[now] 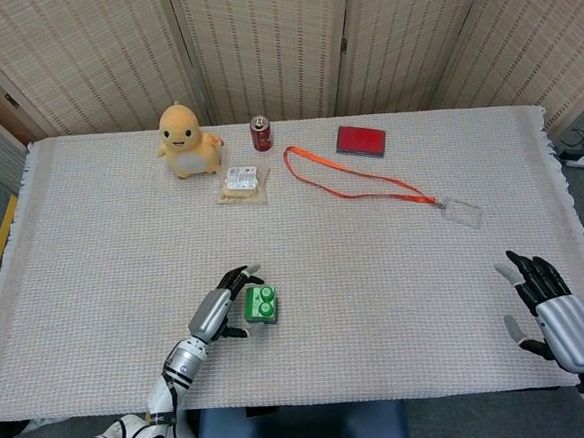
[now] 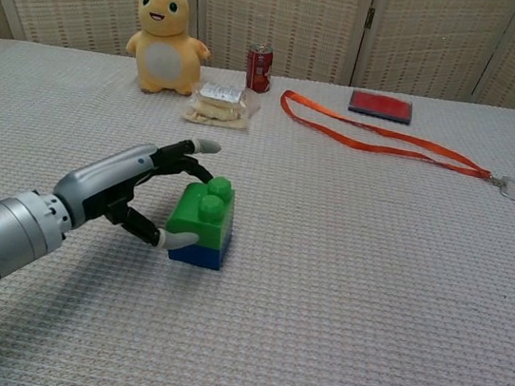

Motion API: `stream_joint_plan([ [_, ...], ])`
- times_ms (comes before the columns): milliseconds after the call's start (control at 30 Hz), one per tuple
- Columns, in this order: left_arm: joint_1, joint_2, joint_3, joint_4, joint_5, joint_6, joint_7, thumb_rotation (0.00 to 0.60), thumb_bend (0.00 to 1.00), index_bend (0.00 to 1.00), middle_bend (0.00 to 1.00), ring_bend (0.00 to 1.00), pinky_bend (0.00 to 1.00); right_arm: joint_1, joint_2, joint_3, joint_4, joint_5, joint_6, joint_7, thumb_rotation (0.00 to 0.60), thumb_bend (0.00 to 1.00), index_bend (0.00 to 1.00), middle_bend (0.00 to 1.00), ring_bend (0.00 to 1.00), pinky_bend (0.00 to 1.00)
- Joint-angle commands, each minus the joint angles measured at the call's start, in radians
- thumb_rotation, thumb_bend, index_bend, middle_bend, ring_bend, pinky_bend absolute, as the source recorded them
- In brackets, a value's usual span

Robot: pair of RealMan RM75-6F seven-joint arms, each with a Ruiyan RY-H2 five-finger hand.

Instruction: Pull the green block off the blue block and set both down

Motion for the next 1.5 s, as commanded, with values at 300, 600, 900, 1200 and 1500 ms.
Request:
stream_joint_plan([
  [300,-0.002,-0.052,-0.003,0.061,-0.009,0.023,-0.036,0.6,0.3,0.16,0.38,0.06,0.0,0.003,0.0,0.003,0.003,0.009,-0.007,0.002,0.6,0.52,0.0,0.0,0.0,0.0],
  [600,0.011,-0.093,-0.014,0.1,-0.009,0.083,-0.065,0.6,0.32,0.28,0.54,0.14,0.0,0.008,-0.001,0.0,-0.001,0.012,-0.022,-0.008,0.6,0.52,0.0,0.0,0.0,0.0],
  [900,0.048,-0.079,-0.006,0.052,-0.001,0.151,-0.082,0.6,0.36,0.45,0.69,0.2,0.0,0.056,-0.032,-0.016,0.023,-0.013,-0.102,0.023,0.6,0.52,0.0,0.0,0.0,0.0],
  [1200,0.084,0.004,0.003,-0.122,0.0,0.186,-0.045,0.6,0.38,0.49,0.72,0.21,0.0,0.198,-0.125,-0.037,0.144,-0.061,-0.239,0.451,0.6,0.52,0.0,0.0,0.0,0.0],
  [1500,0.1,0.066,-0.023,-0.302,-0.031,0.195,0.026,0.6,0.39,0.48,0.72,0.21,0.0,0.308,-0.271,-0.026,0.197,-0.091,-0.245,0.808,0.6,0.52,0.0,0.0,0.0,0.0],
])
